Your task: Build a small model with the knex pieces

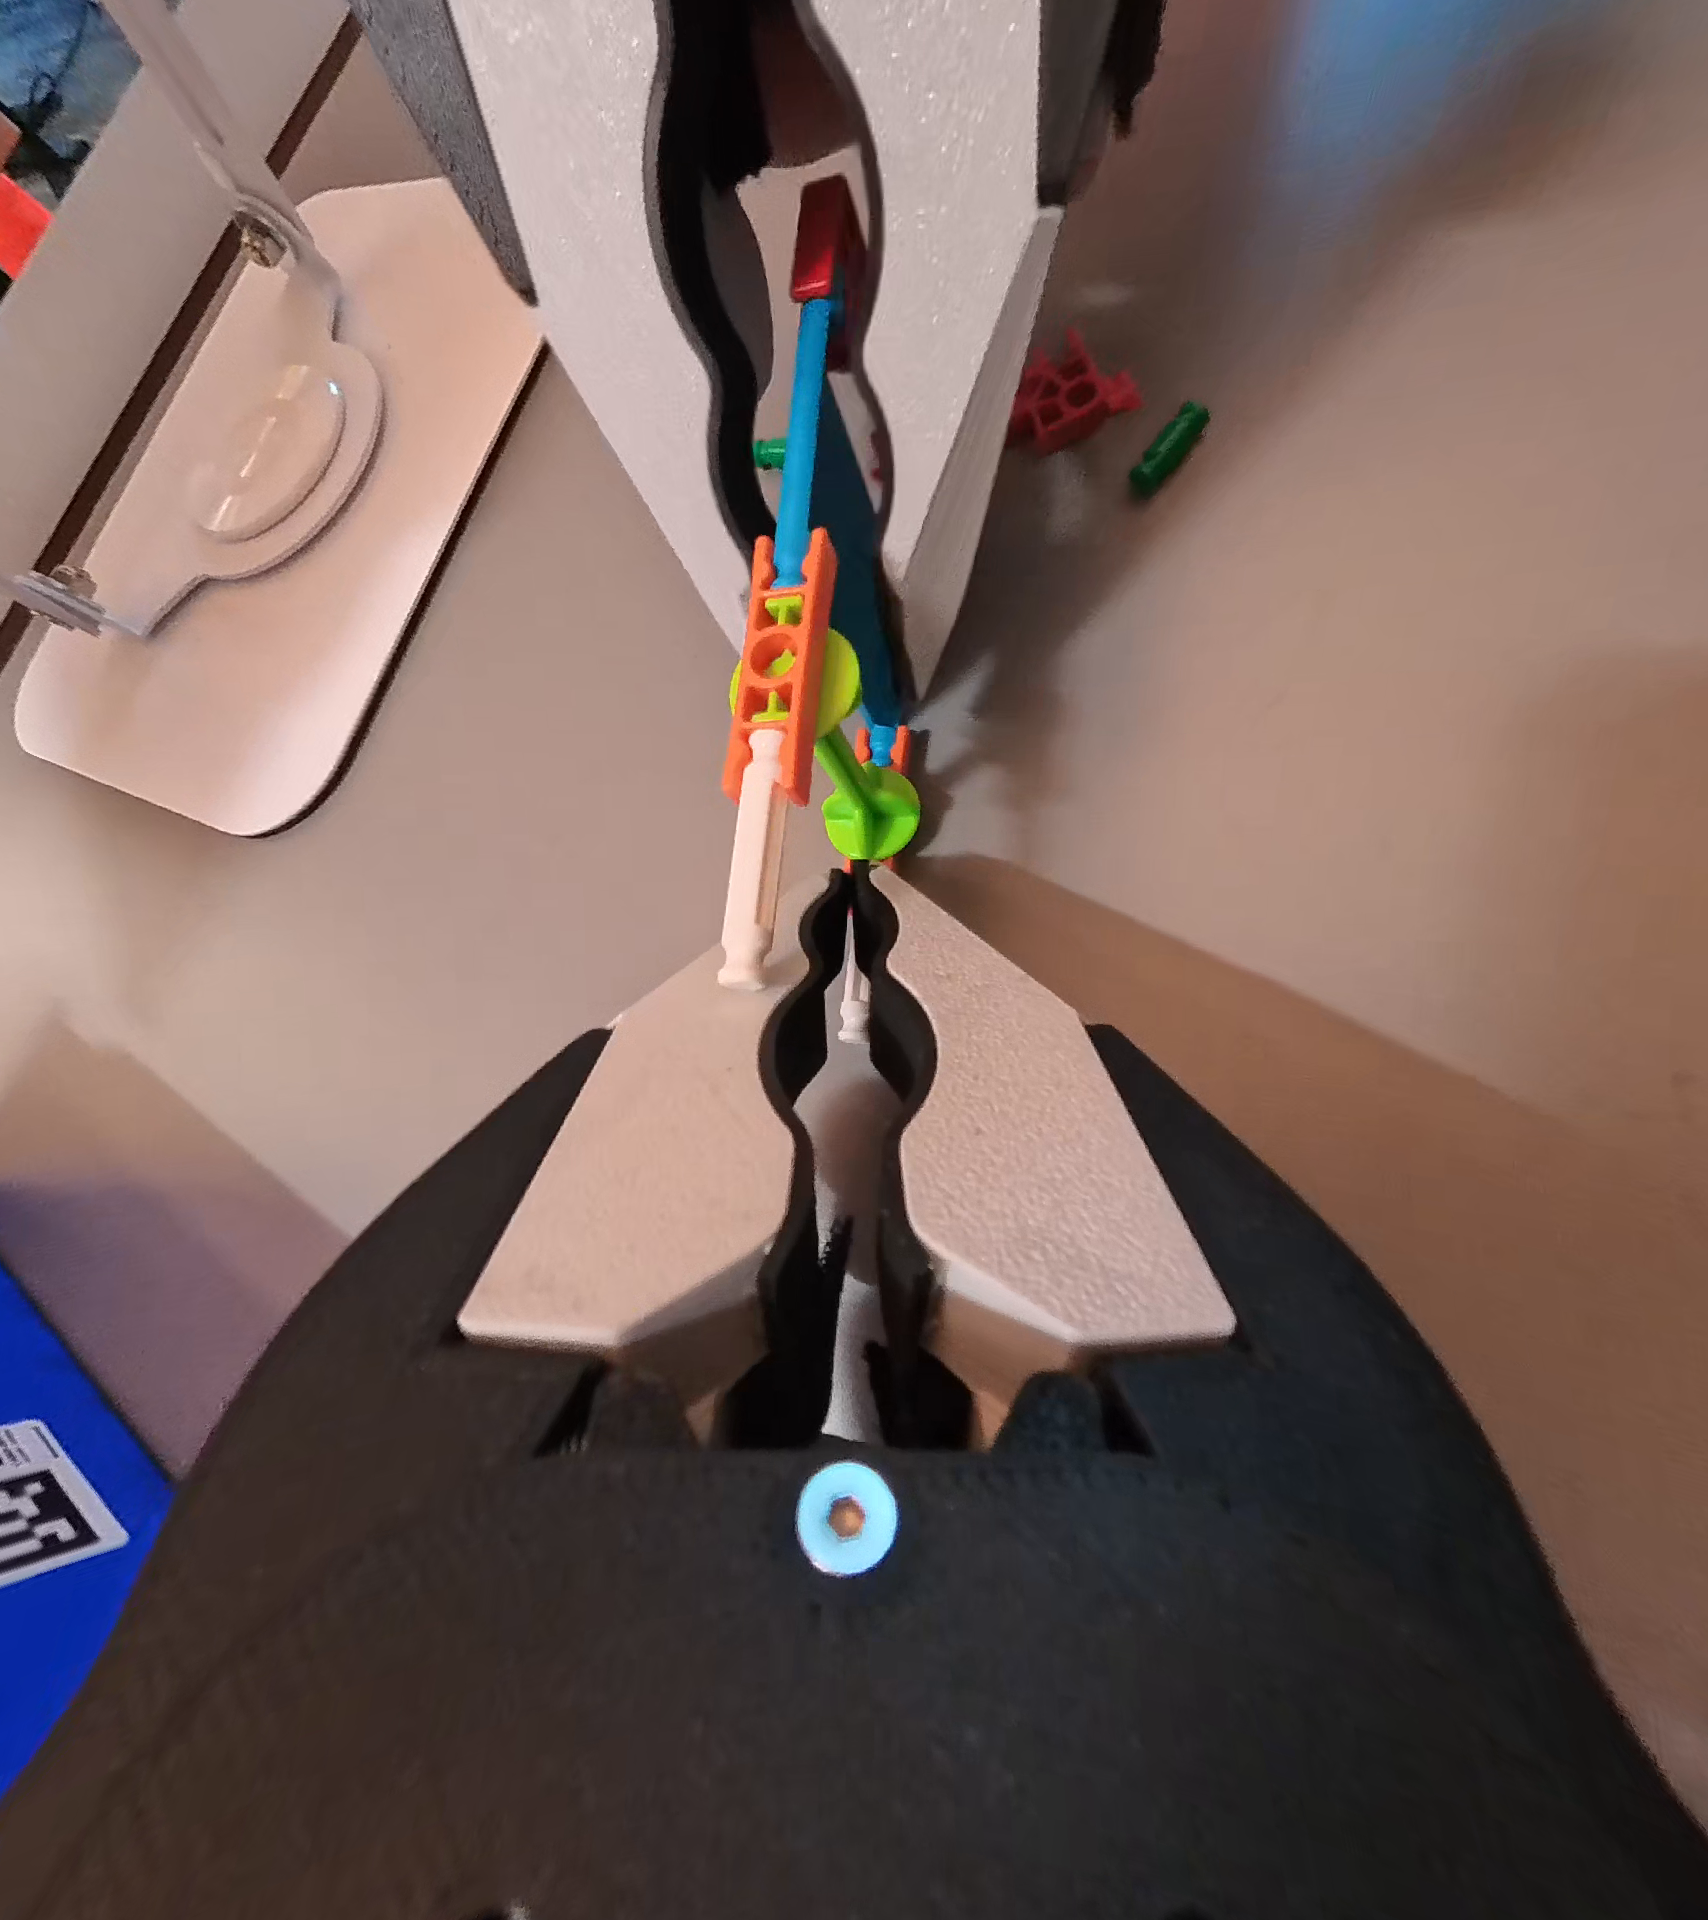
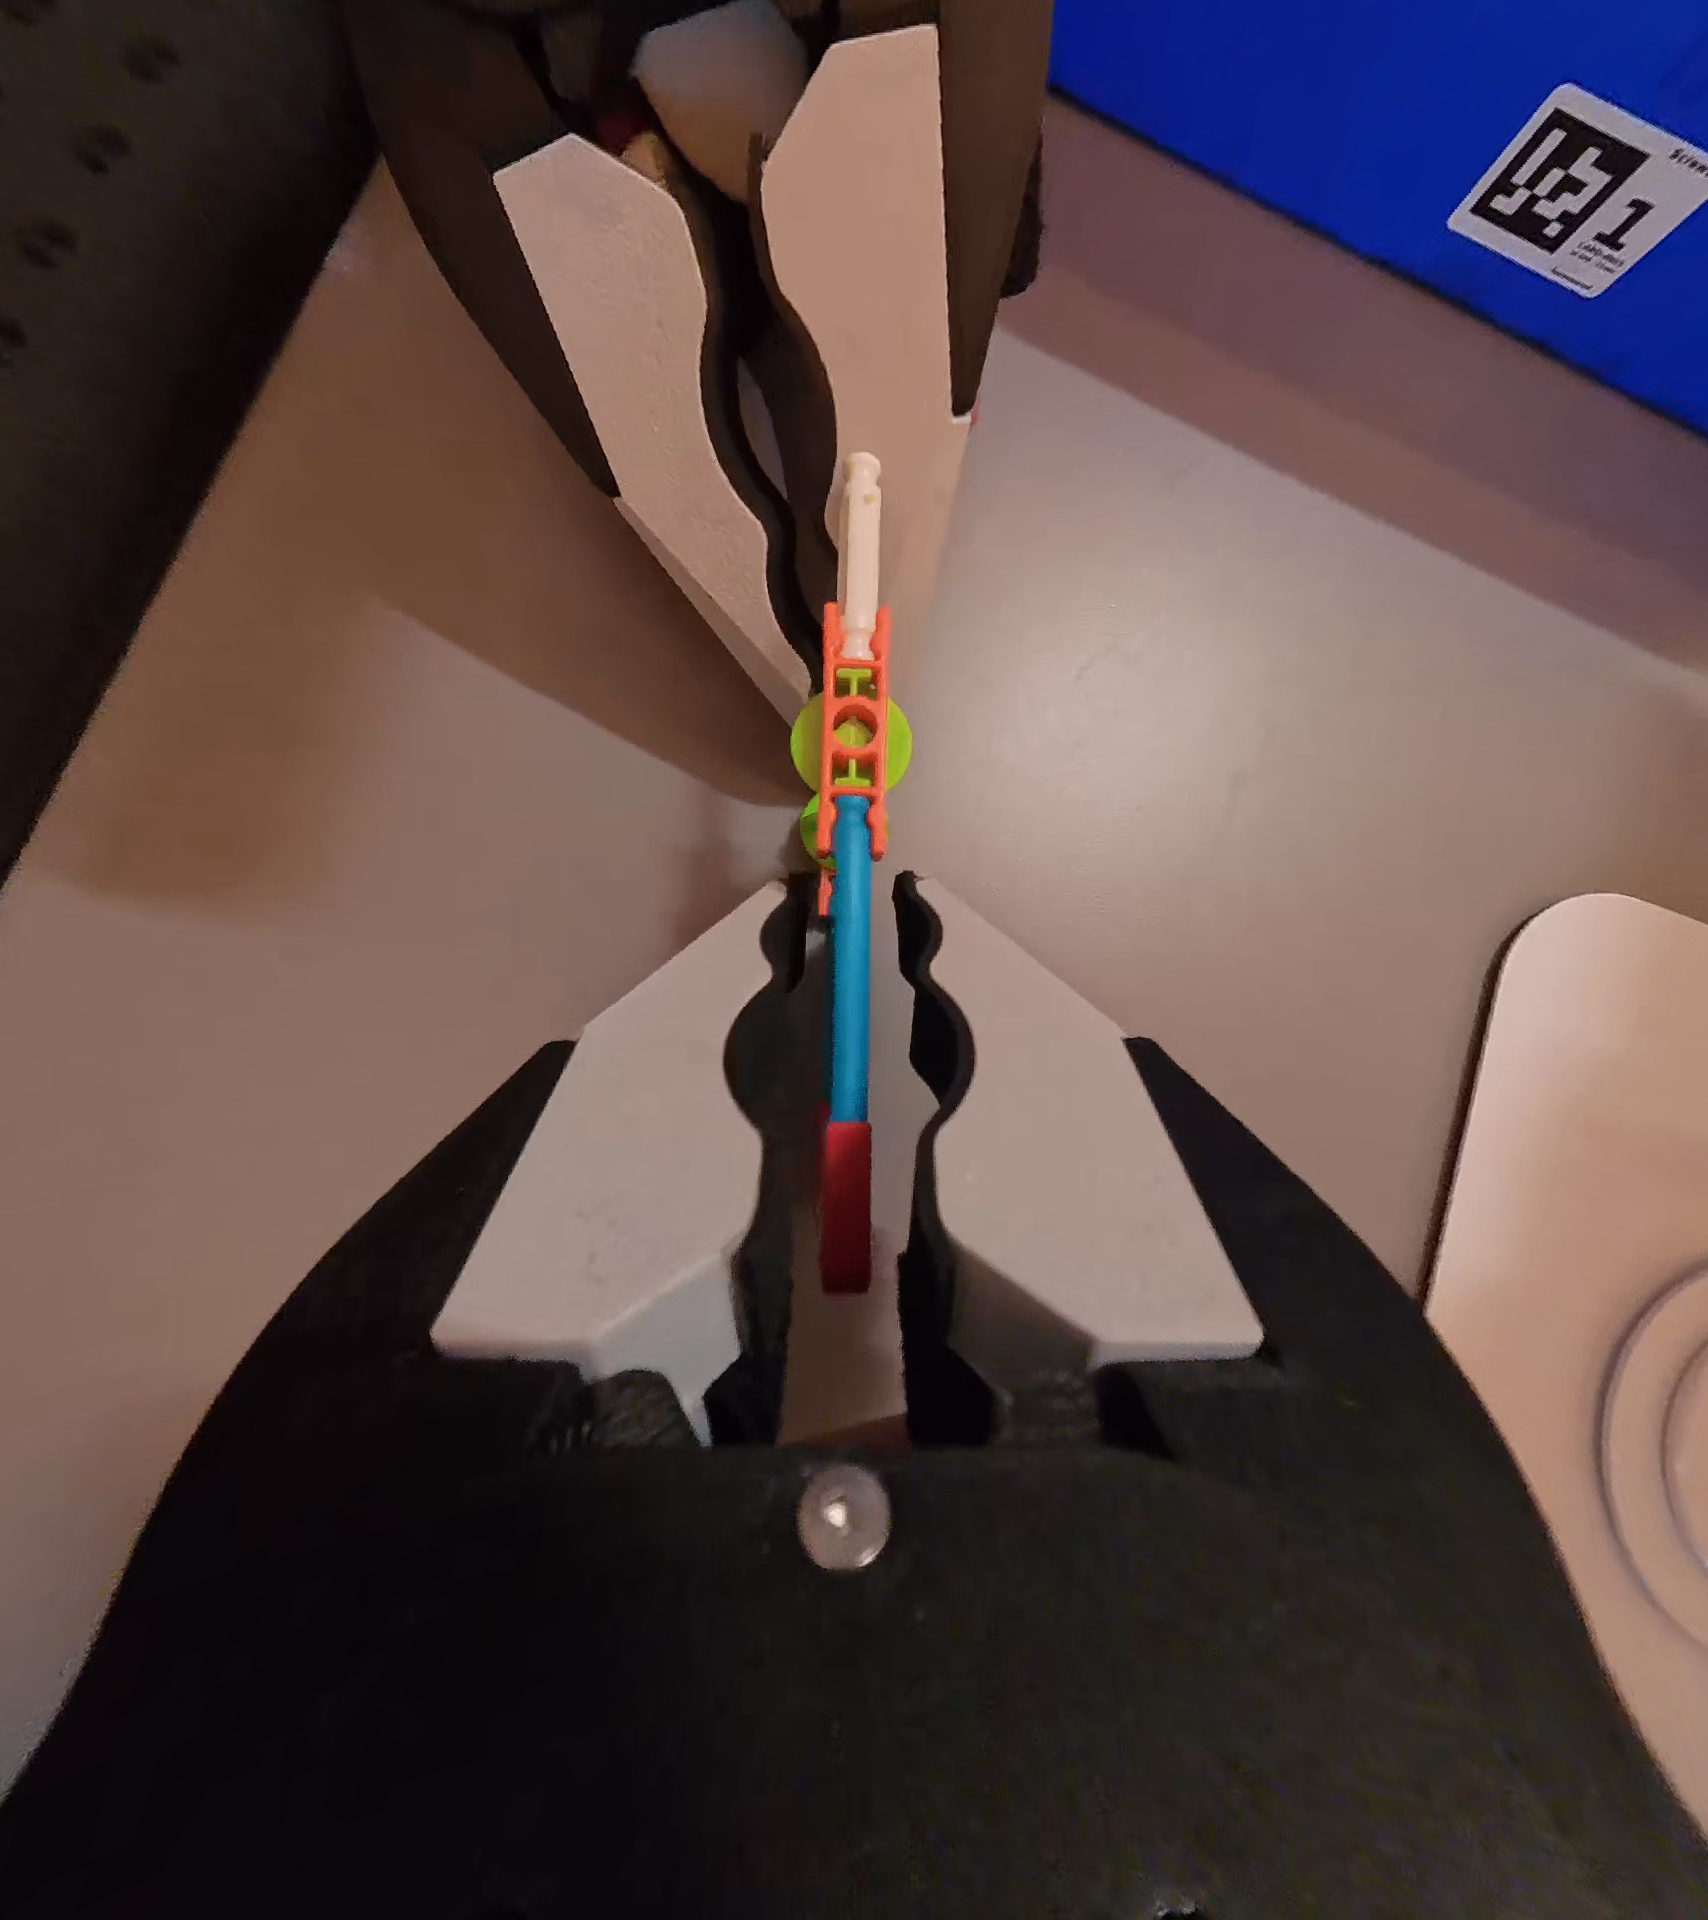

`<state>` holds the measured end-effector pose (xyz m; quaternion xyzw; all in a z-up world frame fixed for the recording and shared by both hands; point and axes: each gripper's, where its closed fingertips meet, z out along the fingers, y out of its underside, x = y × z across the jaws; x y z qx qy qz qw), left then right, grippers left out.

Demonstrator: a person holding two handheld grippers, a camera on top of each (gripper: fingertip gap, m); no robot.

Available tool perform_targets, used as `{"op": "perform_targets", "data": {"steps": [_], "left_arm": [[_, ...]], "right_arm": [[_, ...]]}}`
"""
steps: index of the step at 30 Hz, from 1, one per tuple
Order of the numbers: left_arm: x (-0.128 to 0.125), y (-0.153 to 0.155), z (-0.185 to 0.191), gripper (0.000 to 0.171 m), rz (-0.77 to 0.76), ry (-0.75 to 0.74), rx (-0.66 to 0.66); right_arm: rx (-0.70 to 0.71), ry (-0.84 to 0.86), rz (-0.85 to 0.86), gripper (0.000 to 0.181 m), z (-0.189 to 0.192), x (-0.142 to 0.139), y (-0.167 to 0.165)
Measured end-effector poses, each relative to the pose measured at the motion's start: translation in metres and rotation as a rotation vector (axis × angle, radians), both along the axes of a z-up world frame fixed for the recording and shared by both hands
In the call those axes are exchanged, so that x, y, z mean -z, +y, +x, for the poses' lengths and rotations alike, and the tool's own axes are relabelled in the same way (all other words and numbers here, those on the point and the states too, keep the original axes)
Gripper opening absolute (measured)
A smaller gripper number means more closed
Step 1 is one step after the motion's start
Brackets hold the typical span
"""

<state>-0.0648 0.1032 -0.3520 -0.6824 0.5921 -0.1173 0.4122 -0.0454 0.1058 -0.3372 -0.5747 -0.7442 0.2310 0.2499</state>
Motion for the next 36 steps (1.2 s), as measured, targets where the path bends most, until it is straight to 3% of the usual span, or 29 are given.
{"op": "perform_targets", "data": {"steps": [4,9,16,19,27,31,36], "left_arm": [[0.000,0.000,-0.001,0.000,-0.017,-0.006,-0.005],[0.000,0.002,-0.001,0.000,-0.005,-0.001,-0.014],[-0.003,0.003,-0.001,0.011,-0.041,-0.025,-0.035],[-0.004,0.003,-0.001,0.015,-0.032,-0.019,-0.031],[-0.003,0.004,0.000,0.013,-0.019,-0.016,-0.020],[-0.003,0.004,-0.001,0.014,-0.010,-0.010,-0.021],[-0.010,0.007,-0.002,0.027,0.000,-0.026,-0.043]], "right_arm": [[0.018,0.057,-0.016,0.023,0.000,-0.019,0.004],[0.138,0.252,0.098,0.031,0.007,-0.100,0.034],[0.576,0.351,0.477,0.042,0.057,-0.209,0.162],[0.626,0.333,0.572,0.053,0.069,-0.239,0.206],[0.634,0.092,0.578,0.067,0.079,-0.244,0.274],[0.617,0.043,0.586,0.050,0.082,-0.239,0.280],[0.581,0.074,0.543,0.014,0.080,-0.244,0.269]]}}
